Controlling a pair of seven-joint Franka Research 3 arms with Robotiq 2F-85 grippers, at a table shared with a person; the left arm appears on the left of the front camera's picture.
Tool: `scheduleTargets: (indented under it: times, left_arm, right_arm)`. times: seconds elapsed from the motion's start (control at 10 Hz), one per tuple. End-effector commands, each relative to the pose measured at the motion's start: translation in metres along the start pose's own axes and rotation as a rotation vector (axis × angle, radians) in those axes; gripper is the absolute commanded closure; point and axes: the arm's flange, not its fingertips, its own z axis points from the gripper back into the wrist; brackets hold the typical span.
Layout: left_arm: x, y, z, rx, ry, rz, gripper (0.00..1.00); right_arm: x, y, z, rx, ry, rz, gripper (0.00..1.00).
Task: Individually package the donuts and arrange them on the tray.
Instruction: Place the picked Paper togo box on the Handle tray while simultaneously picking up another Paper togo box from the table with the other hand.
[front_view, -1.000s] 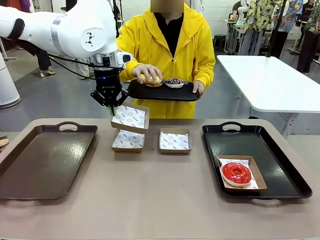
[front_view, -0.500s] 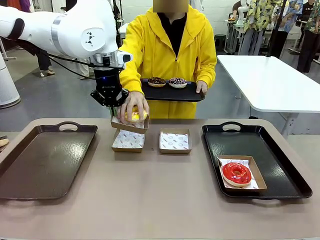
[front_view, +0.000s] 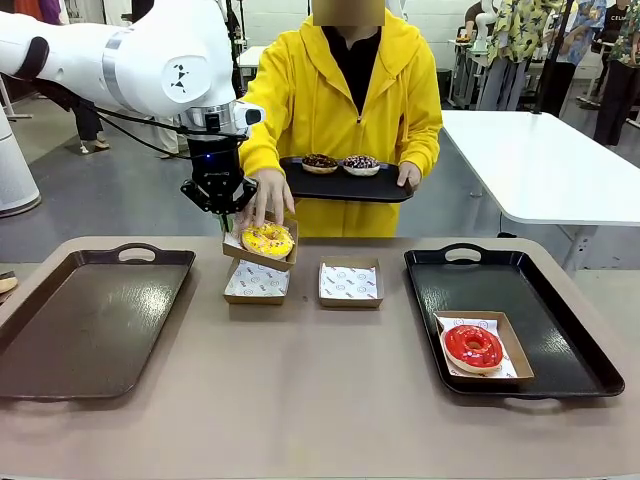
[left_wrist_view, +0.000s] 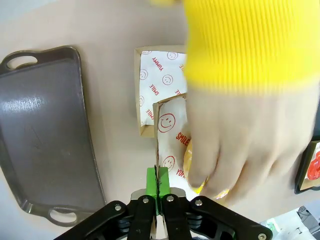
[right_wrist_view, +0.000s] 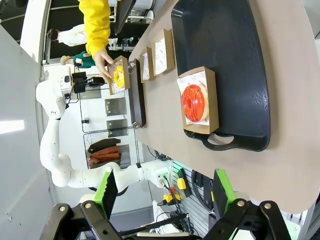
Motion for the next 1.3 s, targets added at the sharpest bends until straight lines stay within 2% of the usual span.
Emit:
scheduleTargets:
  times: [0.0,0.6,0.7,0.8,1.0,1.2]
  left_arm:
    - [-0.002,0.001,0.000,0.002,0.000,0.006,1.00]
    - [-0.002,0.001,0.000,0.002,0.000,0.006,1.00]
    - [0.000,0.000,0.000,0.000,0.000,0.000,0.99]
    - [-0.008,0.012,0.009,-0.017,0.003,0.021,0.99]
    - [-0.037,0.051,0.033,-0.036,0.000,-0.019,0.99]
    - [-0.072,0.093,0.047,-0.048,0.015,-0.052,0.99]
  right_arm:
    - [0.000,0.001,0.001,0.015,-0.003,-0.006,0.00]
    - [0.000,0.000,0.000,-0.001,0.000,0.000,0.00]
    - [0.011,0.022,-0.011,-0.026,-0.001,0.058,0.00]
    - [0.026,0.044,-0.022,-0.100,0.031,0.036,0.00]
    - [0.051,0.113,-0.050,-0.218,0.047,0.059,0.00]
    - [0.064,0.186,-0.106,-0.360,0.062,0.120,0.00]
